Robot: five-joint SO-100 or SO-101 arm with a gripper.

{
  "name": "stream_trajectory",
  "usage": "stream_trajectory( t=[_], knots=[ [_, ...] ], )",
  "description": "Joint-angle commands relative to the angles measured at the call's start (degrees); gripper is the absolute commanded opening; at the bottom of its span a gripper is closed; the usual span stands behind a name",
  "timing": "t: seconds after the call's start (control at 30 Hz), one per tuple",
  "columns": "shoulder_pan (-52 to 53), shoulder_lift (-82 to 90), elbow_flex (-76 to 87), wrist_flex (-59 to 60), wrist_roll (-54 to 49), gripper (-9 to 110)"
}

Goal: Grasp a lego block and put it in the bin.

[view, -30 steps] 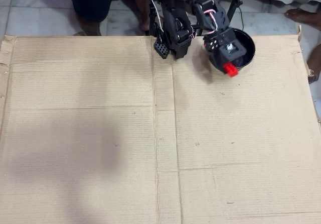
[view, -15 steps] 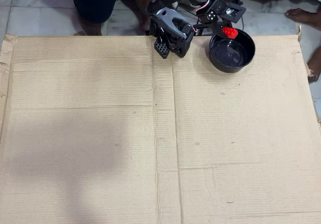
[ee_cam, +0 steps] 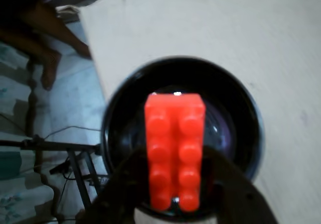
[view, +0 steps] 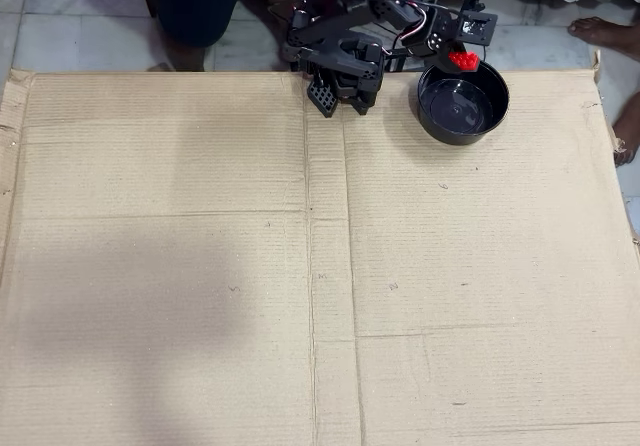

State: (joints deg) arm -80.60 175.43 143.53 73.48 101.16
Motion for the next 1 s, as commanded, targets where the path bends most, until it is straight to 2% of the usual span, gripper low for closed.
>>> stream_trajectory(
  t=[0.0, 0.13, 0.33, 0.43, 0.7, 0.97],
  knots=[
    [-1.14, 0.26, 1.32, -5.01, 0.44, 0],
    [-1.05, 0.26, 2.72, -7.56, 0.09, 2],
    [-0.79, 0.35, 2.90, -7.38, 0.53, 29],
    [0.09, 0.35, 2.99, -7.03, 0.53, 35],
    [9.58, 0.26, 5.62, -7.38, 0.09, 36],
    [26.28, 0.26, 11.43, -7.65, 0.44, 35]
  ],
)
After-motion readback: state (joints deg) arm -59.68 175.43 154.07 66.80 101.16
